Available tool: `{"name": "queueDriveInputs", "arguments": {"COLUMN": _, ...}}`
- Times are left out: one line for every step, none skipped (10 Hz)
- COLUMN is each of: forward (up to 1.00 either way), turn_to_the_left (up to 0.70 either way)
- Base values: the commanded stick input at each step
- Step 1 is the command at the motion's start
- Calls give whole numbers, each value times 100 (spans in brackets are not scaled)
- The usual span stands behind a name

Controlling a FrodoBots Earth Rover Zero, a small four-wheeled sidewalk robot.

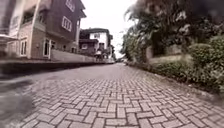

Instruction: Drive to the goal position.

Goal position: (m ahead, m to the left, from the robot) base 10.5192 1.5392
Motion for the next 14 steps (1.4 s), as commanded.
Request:
{"name": "queueDriveInputs", "arguments": {"forward": 69, "turn_to_the_left": 3}}
{"name": "queueDriveInputs", "arguments": {"forward": 69, "turn_to_the_left": 3}}
{"name": "queueDriveInputs", "arguments": {"forward": 69, "turn_to_the_left": 3}}
{"name": "queueDriveInputs", "arguments": {"forward": 69, "turn_to_the_left": 3}}
{"name": "queueDriveInputs", "arguments": {"forward": 69, "turn_to_the_left": 3}}
{"name": "queueDriveInputs", "arguments": {"forward": 69, "turn_to_the_left": 3}}
{"name": "queueDriveInputs", "arguments": {"forward": 69, "turn_to_the_left": 3}}
{"name": "queueDriveInputs", "arguments": {"forward": 69, "turn_to_the_left": 3}}
{"name": "queueDriveInputs", "arguments": {"forward": 69, "turn_to_the_left": 3}}
{"name": "queueDriveInputs", "arguments": {"forward": 69, "turn_to_the_left": 3}}
{"name": "queueDriveInputs", "arguments": {"forward": 69, "turn_to_the_left": 3}}
{"name": "queueDriveInputs", "arguments": {"forward": 69, "turn_to_the_left": 3}}
{"name": "queueDriveInputs", "arguments": {"forward": 69, "turn_to_the_left": 3}}
{"name": "queueDriveInputs", "arguments": {"forward": 69, "turn_to_the_left": 3}}
